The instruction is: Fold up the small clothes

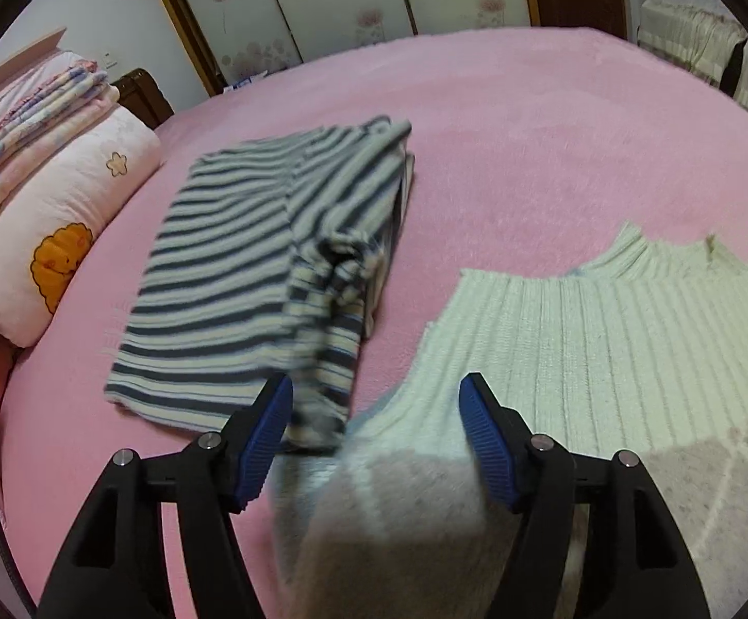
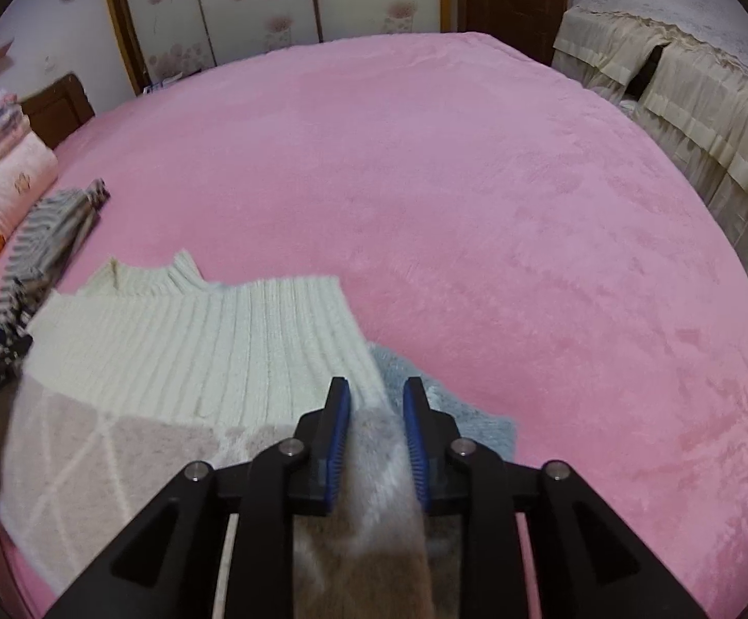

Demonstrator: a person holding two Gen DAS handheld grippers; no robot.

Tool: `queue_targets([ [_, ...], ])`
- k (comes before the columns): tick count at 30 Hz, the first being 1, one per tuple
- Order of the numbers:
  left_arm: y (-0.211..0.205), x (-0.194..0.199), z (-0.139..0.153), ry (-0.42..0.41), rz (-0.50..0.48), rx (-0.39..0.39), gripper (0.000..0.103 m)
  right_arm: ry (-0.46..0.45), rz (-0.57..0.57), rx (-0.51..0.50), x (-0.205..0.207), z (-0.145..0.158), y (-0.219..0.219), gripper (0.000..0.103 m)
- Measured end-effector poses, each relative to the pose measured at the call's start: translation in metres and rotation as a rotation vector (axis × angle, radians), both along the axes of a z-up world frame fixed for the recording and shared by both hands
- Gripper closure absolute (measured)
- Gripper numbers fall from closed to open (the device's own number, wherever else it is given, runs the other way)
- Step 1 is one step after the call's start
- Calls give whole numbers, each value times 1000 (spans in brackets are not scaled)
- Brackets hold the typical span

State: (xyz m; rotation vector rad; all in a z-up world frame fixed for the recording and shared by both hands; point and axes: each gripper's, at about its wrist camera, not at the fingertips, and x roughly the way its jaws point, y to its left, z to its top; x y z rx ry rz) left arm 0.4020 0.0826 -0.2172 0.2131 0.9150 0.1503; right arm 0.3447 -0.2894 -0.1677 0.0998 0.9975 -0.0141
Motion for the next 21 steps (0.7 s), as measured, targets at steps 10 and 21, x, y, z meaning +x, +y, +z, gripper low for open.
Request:
queue_targets([
  [10, 21, -45, 60, -20, 29, -104, 30, -107, 11, 52, -42, 81, -5, 81],
  [21, 12, -120, 142, -70, -19, -187, 14, -172, 58, 111, -94, 138, 30, 81],
])
